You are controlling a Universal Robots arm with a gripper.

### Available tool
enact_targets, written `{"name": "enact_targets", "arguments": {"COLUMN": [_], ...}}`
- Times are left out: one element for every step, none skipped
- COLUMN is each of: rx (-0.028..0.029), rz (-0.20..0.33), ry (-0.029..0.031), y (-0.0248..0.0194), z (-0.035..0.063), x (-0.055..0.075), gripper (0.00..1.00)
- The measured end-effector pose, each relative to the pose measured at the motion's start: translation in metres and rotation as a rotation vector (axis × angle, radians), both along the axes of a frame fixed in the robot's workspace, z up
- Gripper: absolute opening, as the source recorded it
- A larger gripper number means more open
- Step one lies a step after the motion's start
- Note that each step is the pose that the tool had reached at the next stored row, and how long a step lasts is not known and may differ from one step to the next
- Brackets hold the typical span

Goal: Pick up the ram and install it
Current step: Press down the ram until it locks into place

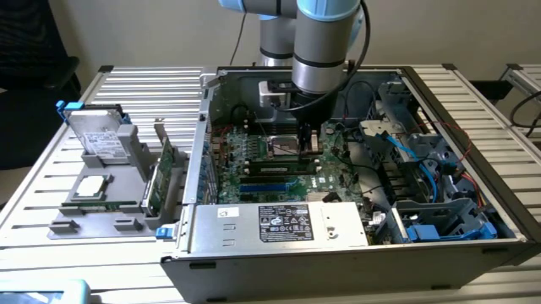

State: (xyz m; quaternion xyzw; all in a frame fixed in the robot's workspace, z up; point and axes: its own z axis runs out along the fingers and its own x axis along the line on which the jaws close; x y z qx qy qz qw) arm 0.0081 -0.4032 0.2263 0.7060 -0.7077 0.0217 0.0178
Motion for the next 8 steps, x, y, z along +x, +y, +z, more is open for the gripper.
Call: {"name": "enact_targets", "arguments": {"rx": [0.0002,0.0001,0.0004,0.0009,0.0034,0.0042,0.0045,0.0057], "rz": [0.000,0.000,0.000,0.000,-0.001,-0.001,-0.002,-0.002], "ry": [0.0001,0.0002,0.0003,0.0003,0.0007,0.0007,0.0013,0.0015], "y": [0.0000,-0.0001,-0.0001,-0.0001,0.0000,-0.0002,-0.0006,-0.0009], "z": [-0.0005,-0.0008,-0.0009,-0.0009,0.0009,0.0038,0.0068,0.0090], "x": [0.0000,-0.0001,-0.0001,-0.0001,-0.0001,-0.0003,-0.0011,-0.0025], "gripper": [0.11,0.11,0.11,0.11,0.11,0.11,0.11,0.11]}}
